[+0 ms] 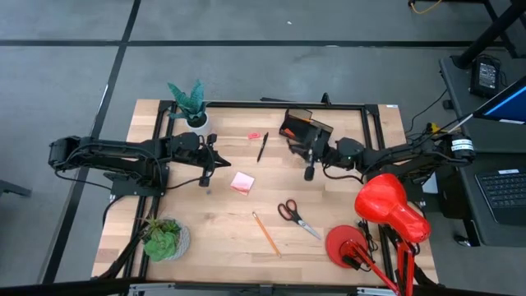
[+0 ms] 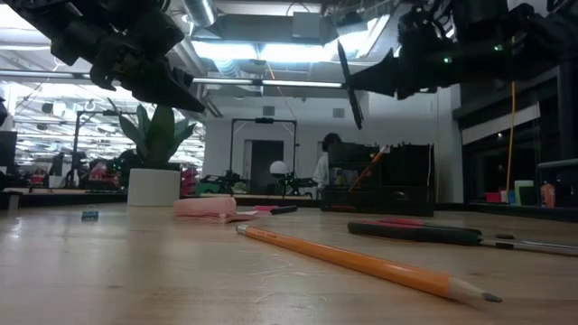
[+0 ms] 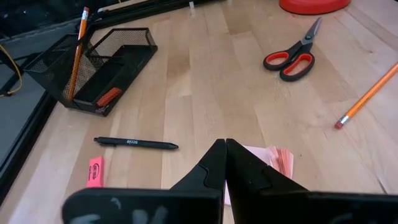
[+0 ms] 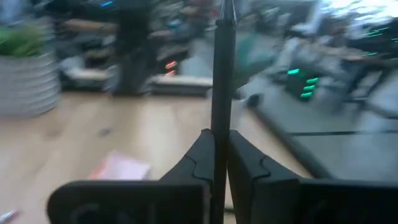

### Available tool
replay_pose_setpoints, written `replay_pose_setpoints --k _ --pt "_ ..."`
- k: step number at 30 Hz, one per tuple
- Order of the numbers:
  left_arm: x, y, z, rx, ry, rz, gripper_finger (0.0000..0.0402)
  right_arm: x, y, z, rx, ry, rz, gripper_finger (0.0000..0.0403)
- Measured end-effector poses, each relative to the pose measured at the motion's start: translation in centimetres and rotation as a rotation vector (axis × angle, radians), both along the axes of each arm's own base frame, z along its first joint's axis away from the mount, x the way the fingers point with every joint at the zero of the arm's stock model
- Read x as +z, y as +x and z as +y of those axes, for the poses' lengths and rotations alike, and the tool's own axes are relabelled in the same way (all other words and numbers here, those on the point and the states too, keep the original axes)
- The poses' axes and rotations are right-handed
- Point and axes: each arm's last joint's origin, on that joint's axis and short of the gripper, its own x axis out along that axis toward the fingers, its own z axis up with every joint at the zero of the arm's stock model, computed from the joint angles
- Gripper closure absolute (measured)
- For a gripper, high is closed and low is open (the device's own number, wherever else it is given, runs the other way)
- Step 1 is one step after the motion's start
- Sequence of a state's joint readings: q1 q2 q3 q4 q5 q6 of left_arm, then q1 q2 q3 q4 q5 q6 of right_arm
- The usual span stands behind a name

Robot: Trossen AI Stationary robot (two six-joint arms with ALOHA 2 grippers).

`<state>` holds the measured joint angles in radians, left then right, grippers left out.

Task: Pick and place office supplies into organizer
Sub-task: Put the bottom black ballpen into the black desk organizer

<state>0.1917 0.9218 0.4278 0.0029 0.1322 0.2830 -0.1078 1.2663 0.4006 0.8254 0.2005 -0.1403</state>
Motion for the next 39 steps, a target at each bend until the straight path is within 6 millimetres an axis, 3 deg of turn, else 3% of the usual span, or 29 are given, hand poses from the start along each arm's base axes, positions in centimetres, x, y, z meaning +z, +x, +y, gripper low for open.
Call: replay_pose_setpoints --k 7,21,31,39 --pt "0.0 0.0 0.0 0.007 -0.007 0.000 0.0399 1.0 0.0 -1.1 -0.296 -0.013 -0.038 0.0381" --pt "0.0 0.0 0.0 0.008 -0.006 0.000 0.0400 2.9 0.0 -4.7 -0.446 0.029 -0.118 0.0382" --pt "-0.1 0.0 0.0 0.010 -0.006 0.010 0.0399 5.1 0.4 -7.7 -0.540 0.029 -0.049 0.0382" --pt "-0.1 0.0 0.0 0.011 -0.005 0.009 0.0400 5.0 0.0 -9.1 -0.557 0.038 -0.043 0.0382"
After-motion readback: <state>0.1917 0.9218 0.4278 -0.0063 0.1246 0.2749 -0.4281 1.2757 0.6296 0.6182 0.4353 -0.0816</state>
